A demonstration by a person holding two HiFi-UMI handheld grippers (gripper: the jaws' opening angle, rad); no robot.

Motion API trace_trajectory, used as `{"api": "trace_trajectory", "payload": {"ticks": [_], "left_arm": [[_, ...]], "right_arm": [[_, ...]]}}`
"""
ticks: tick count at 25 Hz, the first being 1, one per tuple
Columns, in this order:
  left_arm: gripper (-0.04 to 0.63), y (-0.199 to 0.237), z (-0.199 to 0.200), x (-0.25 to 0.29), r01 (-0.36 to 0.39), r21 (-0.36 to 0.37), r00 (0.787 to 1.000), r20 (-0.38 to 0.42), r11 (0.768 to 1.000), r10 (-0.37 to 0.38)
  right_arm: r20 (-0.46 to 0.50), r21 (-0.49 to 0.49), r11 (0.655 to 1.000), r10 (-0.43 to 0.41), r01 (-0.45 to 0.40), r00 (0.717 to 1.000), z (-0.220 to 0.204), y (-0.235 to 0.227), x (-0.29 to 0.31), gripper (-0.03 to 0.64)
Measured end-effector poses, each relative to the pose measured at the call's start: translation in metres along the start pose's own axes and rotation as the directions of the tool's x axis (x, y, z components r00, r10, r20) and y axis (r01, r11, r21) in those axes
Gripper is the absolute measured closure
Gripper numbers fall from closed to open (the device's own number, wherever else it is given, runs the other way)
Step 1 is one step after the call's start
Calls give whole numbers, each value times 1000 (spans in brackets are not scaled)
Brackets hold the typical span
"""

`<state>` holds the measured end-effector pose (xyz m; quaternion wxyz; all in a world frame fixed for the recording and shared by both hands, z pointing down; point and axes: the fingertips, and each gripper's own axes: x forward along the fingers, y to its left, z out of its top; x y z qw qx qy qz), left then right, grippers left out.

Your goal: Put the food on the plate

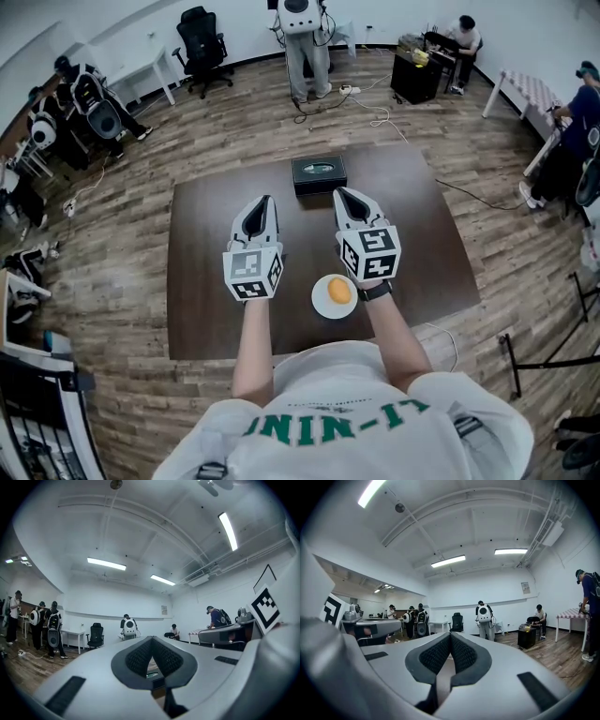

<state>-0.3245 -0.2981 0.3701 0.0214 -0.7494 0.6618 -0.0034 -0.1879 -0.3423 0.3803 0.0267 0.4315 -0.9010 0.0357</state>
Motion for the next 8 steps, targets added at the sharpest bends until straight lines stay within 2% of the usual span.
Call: {"api": "trace_trajectory", "payload": {"ticks": [8], "left_arm": [[584,2,-17,4,-7,-28,1000,1,1000,7]], "right_arm": [[-8,-3,1000,-9,9,1000,-14,-4,-1,601]]}}
